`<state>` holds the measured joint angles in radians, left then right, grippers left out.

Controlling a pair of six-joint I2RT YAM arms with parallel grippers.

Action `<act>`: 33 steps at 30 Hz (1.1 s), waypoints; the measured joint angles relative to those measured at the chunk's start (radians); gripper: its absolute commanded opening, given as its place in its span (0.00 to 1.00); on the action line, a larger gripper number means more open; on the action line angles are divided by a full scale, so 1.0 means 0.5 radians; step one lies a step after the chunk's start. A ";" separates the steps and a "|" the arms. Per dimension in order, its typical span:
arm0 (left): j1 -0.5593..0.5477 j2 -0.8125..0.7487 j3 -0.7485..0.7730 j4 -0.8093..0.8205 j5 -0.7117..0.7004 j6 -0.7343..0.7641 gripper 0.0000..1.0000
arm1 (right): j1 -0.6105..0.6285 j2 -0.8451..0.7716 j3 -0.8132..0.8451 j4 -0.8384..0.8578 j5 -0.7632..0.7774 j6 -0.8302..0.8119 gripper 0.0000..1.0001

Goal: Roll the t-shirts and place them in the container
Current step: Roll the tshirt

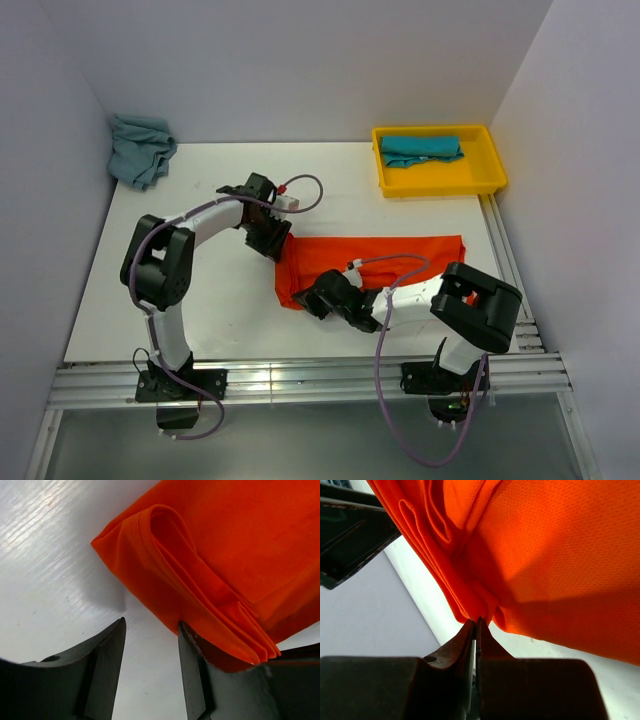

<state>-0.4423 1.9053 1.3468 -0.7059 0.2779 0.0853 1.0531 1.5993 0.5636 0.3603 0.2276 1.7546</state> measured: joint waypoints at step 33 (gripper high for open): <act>-0.064 0.055 -0.058 0.081 0.076 0.024 0.49 | 0.264 0.125 0.950 -1.420 0.500 -0.459 0.70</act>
<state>-0.4744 1.9327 1.3178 -0.6655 0.3157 0.0971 1.1851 1.6619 1.0386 -0.3496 0.4778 1.5249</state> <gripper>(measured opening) 0.493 0.694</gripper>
